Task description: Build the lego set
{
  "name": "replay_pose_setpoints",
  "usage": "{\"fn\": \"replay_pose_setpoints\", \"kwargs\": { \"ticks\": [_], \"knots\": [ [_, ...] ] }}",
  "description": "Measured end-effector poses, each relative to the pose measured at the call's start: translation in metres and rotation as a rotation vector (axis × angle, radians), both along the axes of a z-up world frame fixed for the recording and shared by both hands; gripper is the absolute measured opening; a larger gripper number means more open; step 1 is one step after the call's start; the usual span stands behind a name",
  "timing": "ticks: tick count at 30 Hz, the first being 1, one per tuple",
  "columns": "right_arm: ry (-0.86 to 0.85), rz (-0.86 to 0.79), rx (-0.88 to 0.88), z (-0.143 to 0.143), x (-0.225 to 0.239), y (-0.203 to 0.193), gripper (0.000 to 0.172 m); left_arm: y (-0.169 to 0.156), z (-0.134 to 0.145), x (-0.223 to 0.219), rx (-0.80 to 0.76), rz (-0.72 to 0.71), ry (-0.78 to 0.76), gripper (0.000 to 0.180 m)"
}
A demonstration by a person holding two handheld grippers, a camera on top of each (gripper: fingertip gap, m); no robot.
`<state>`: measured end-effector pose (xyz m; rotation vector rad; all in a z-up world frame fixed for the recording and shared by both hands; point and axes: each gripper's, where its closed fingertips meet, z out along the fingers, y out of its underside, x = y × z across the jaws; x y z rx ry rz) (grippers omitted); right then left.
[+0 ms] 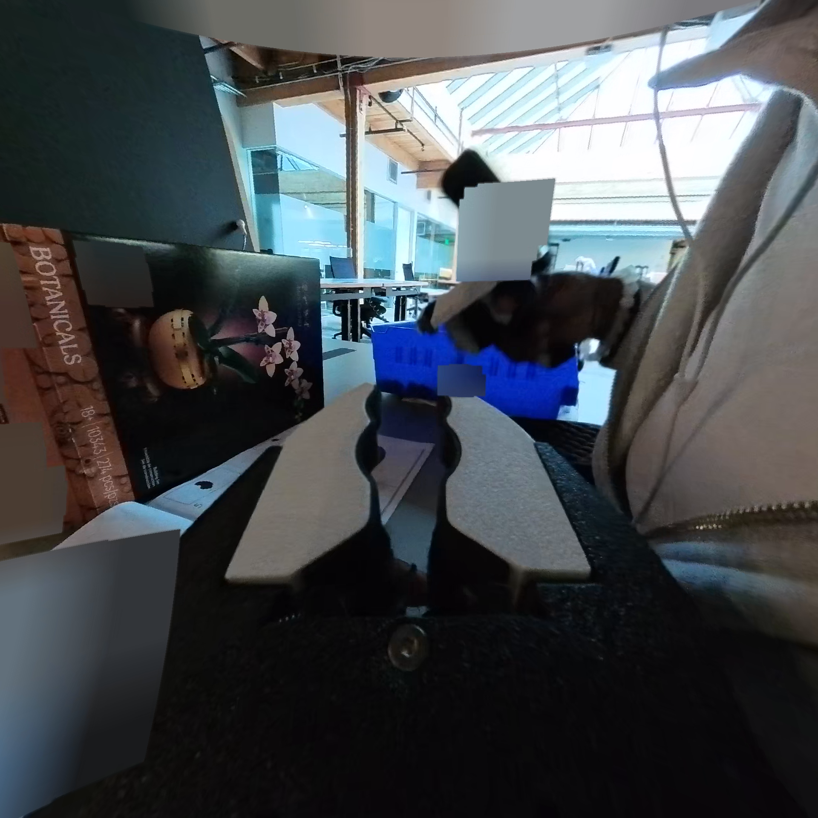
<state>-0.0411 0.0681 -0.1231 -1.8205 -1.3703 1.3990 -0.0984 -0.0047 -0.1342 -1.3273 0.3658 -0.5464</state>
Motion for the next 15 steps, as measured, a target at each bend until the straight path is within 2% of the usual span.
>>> {"fn": "replay_pose_setpoints", "kwargs": {
  "ticks": [4,7,9,12,15],
  "knots": [
    [-0.177,-0.299,0.298,0.016,0.078,0.067,0.005,0.000,0.000,0.000,0.004,0.009,0.007,0.014],
    [-0.397,-0.473,0.436,0.009,0.144,0.103,0.005,0.000,-0.002,0.003,0.002,0.003,0.030,0.001],
    [-0.548,-0.544,0.503,-0.003,0.183,0.119,0.006,-0.001,-0.001,0.004,0.010,-0.001,0.036,0.000],
    [-0.678,-0.585,0.517,-0.022,0.226,0.131,0.005,0.000,0.001,-0.004,0.011,0.035,-0.009,0.000],
    [-0.692,-0.596,0.431,-0.038,0.256,0.132,0.006,-0.001,0.005,-0.014,0.016,0.045,-0.085,0.002]
  ]
}}
